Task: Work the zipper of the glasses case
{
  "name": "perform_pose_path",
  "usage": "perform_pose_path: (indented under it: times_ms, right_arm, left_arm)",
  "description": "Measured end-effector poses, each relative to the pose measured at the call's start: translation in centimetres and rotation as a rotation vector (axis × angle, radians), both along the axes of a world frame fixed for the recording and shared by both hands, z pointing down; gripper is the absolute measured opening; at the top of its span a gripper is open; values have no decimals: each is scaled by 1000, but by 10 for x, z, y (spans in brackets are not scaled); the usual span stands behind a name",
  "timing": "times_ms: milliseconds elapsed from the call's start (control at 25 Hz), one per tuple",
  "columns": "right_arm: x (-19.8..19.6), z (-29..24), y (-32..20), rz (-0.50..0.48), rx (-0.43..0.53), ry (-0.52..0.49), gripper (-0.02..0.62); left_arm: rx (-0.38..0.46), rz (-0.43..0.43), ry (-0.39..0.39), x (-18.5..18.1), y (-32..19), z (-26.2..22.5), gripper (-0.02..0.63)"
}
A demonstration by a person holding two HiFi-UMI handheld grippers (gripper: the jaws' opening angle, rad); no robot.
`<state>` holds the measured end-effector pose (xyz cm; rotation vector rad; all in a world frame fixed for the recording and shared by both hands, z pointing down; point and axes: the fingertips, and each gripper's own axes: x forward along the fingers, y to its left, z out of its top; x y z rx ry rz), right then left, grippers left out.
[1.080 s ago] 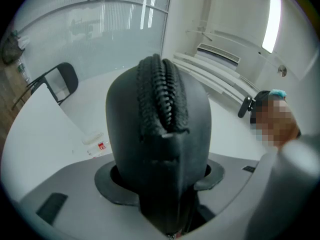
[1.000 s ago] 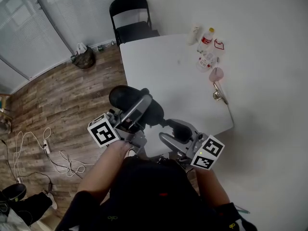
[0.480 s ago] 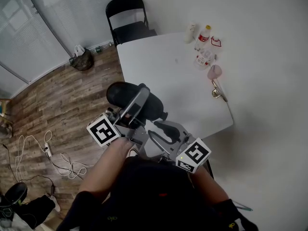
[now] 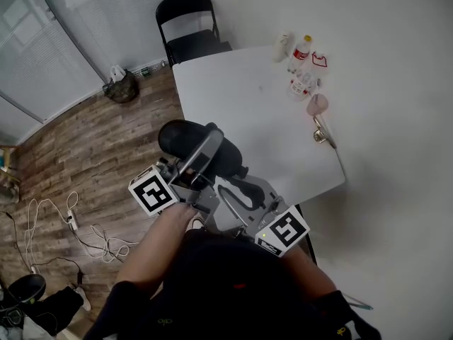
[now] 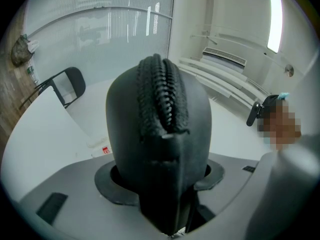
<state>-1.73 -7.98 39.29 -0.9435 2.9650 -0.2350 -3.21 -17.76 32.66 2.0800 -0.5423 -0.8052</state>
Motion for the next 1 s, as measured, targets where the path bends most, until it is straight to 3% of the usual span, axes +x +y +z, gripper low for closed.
perform_pose_path:
  times_ms: [320, 1000]
  right_arm:
    - [1, -4, -3, 41, 22, 1, 21]
    - [27, -4, -10, 130, 38, 55, 18]
  left_arm:
    - [-14, 8, 25, 0, 0, 0, 275]
    - [13, -34, 5, -5, -2, 2, 272]
